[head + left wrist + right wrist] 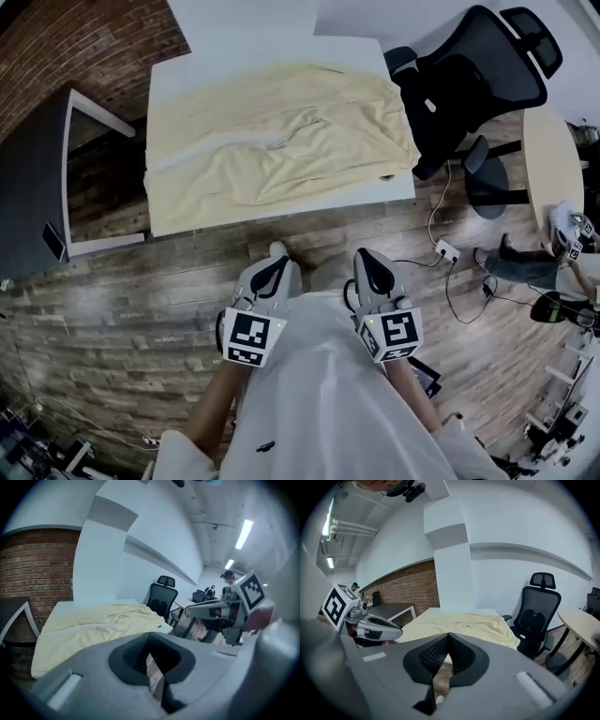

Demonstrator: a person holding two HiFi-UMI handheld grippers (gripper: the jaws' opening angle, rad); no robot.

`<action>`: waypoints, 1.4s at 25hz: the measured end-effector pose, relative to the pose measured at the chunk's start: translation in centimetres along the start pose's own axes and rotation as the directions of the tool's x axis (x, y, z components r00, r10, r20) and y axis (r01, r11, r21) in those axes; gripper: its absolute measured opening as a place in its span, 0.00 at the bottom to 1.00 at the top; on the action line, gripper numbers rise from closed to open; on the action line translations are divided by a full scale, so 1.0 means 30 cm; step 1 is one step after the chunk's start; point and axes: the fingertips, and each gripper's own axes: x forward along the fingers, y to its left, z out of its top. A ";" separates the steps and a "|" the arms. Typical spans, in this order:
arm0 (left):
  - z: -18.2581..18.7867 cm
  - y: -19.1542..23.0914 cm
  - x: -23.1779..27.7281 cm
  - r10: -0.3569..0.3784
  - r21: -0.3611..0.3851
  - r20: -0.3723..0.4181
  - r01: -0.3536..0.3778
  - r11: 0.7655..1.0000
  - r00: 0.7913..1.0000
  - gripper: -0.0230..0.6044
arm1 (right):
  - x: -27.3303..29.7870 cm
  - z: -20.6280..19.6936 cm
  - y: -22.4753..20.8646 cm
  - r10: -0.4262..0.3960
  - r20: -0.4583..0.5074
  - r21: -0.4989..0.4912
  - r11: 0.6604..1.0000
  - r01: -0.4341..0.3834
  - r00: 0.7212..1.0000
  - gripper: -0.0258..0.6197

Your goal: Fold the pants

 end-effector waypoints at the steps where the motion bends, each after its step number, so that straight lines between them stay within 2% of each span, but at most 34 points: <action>1: 0.005 0.020 0.010 -0.006 0.003 -0.003 0.006 1.000 1.000 0.04 | 0.018 0.002 0.000 -0.008 -0.002 0.010 1.000 0.008 1.000 0.05; 7: 0.034 0.034 0.096 -0.033 0.043 -0.041 0.035 0.998 0.999 0.04 | 0.075 0.011 -0.055 -0.036 -0.012 0.057 0.998 0.036 0.999 0.05; 13: 0.060 0.060 0.184 -0.021 0.106 -0.087 0.030 0.994 0.996 0.04 | 0.135 0.052 -0.131 -0.033 -0.005 0.058 0.998 0.033 0.999 0.05; 19: 0.040 0.096 0.320 0.000 0.212 -0.149 0.032 0.977 0.989 0.05 | 0.220 0.063 -0.243 -0.030 -0.031 0.038 0.999 0.031 0.999 0.05; 20: 0.027 0.109 0.339 0.002 0.229 -0.167 0.037 0.973 0.986 0.05 | 0.239 0.063 -0.249 -0.022 -0.040 0.028 0.999 0.023 0.999 0.05; 22: -0.010 0.137 0.374 0.008 0.253 -0.212 0.046 0.966 0.977 0.15 | 0.279 0.055 -0.260 0.000 -0.062 0.014 1.000 0.001 0.998 0.05; 28: -0.111 0.201 0.496 0.032 0.279 -0.320 0.061 0.958 0.947 0.27 | 0.367 0.011 -0.343 0.043 -0.170 -0.058 0.997 -0.053 0.984 0.05; 30: -0.145 0.211 0.537 0.026 0.281 -0.352 0.079 0.956 0.936 0.31 | 0.389 -0.017 -0.382 0.057 -0.213 -0.103 0.991 -0.081 0.975 0.19; 35: -0.206 0.238 0.620 0.035 0.328 -0.425 0.118 0.937 0.905 0.32 | 0.447 -0.087 -0.509 0.045 -0.300 -0.211 0.971 -0.113 0.953 0.20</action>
